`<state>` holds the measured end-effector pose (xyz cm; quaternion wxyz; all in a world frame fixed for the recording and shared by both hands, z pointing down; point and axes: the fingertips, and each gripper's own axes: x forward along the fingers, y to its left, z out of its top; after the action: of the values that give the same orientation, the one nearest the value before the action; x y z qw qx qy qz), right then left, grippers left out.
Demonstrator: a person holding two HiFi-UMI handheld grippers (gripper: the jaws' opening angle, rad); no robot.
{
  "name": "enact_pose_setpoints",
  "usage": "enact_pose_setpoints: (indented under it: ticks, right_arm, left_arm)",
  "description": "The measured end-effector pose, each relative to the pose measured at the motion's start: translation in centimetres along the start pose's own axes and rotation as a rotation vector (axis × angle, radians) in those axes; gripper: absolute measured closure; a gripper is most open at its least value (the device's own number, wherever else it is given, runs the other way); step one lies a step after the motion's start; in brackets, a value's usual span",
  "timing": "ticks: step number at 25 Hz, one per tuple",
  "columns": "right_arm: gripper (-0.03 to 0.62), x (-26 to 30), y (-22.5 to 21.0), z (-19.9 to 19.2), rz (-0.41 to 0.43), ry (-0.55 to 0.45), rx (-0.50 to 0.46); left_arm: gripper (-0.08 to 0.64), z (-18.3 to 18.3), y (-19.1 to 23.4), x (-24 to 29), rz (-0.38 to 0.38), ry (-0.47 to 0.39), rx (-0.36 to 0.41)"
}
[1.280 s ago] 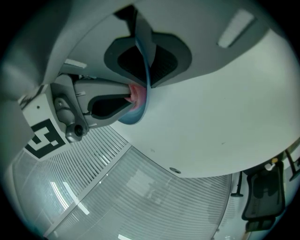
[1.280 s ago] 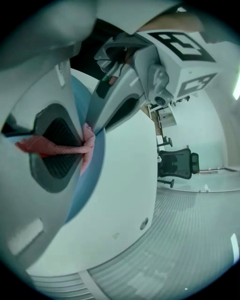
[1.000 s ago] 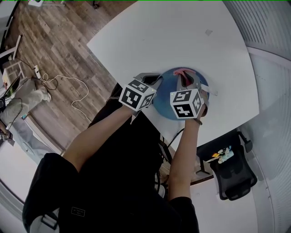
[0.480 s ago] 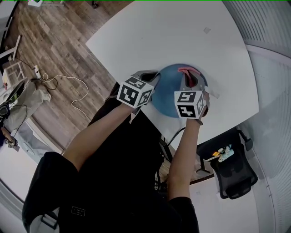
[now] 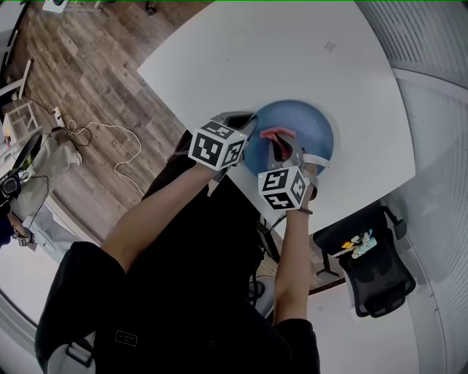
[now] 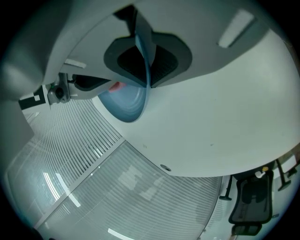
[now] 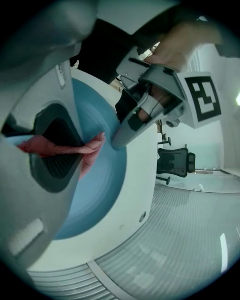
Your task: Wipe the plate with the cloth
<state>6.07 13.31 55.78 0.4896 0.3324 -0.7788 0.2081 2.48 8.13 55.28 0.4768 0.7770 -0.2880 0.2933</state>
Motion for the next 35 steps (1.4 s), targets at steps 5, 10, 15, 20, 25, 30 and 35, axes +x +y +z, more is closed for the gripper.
enact_pose_setpoints:
  ticks: [5, 10, 15, 20, 25, 30, 35]
  right_arm:
    - [0.568, -0.2, 3.1, -0.7, 0.101, 0.014, 0.013]
    - [0.568, -0.8, 5.3, -1.1, 0.258, 0.064, 0.058]
    - [0.568, -0.7, 7.0, -1.5, 0.348, 0.105, 0.020]
    - [0.568, -0.6, 6.5, -1.1, 0.340, 0.108, -0.007]
    - [0.569, -0.1, 5.3, -0.3, 0.274, 0.065, -0.094]
    - [0.569, 0.4, 2.2, 1.1, 0.199, 0.011, -0.062]
    - [0.569, 1.1, -1.6, 2.6, 0.151, -0.001, -0.057]
  left_arm:
    - [0.541, 0.0, 0.1, 0.1, 0.007, -0.008, 0.001]
    - [0.541, 0.1, 0.1, -0.1, 0.010, -0.005, -0.006]
    - [0.543, 1.9, 2.0, -0.3, 0.035, -0.036, -0.035]
    - [0.543, 2.9, 3.1, -0.7, 0.038, -0.042, -0.037]
    - [0.545, 3.4, 3.3, -0.9, 0.029, -0.027, 0.006]
    - [0.545, 3.5, 3.4, -1.1, 0.027, -0.031, 0.019]
    - [0.545, 3.4, 3.4, -1.1, 0.023, -0.031, 0.020]
